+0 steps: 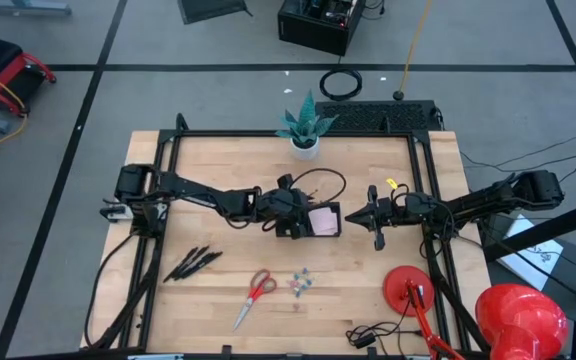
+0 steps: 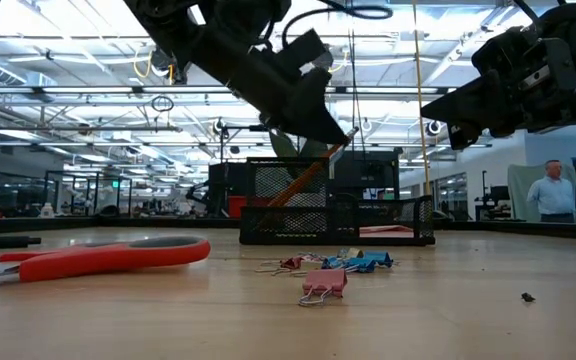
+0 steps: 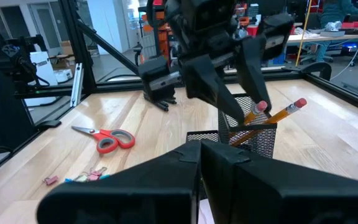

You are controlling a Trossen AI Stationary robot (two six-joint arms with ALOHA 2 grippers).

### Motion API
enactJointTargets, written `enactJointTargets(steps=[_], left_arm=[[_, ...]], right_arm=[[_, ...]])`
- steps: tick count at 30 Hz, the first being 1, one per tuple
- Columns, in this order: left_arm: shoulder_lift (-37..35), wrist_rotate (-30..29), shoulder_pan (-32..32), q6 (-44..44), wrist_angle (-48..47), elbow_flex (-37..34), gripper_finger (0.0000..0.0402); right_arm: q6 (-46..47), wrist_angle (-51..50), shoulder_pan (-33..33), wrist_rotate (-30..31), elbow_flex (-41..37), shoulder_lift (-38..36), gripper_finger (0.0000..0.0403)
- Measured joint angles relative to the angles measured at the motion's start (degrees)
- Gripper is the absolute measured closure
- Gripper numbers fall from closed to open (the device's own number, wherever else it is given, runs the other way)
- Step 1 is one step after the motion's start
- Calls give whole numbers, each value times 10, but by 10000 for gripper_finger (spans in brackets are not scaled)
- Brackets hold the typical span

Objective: Pick and place office supplies into organizer
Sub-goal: Put the black pen into the desk organizer

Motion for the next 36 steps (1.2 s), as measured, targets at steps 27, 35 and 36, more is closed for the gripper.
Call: enactJointTargets(steps=[27,35,36], left_arm=[[-421,-85,-284,-267,-621,1,296],[-338,-21,-340,-452,-724,0,359],[-324,-12,-347,-460,-723,0,366]], right_arm=[[2,-16,0,-2,0,0,399],[4,-16,0,-2,0,0,399],[8,-16,0,-2,0,0,399]])
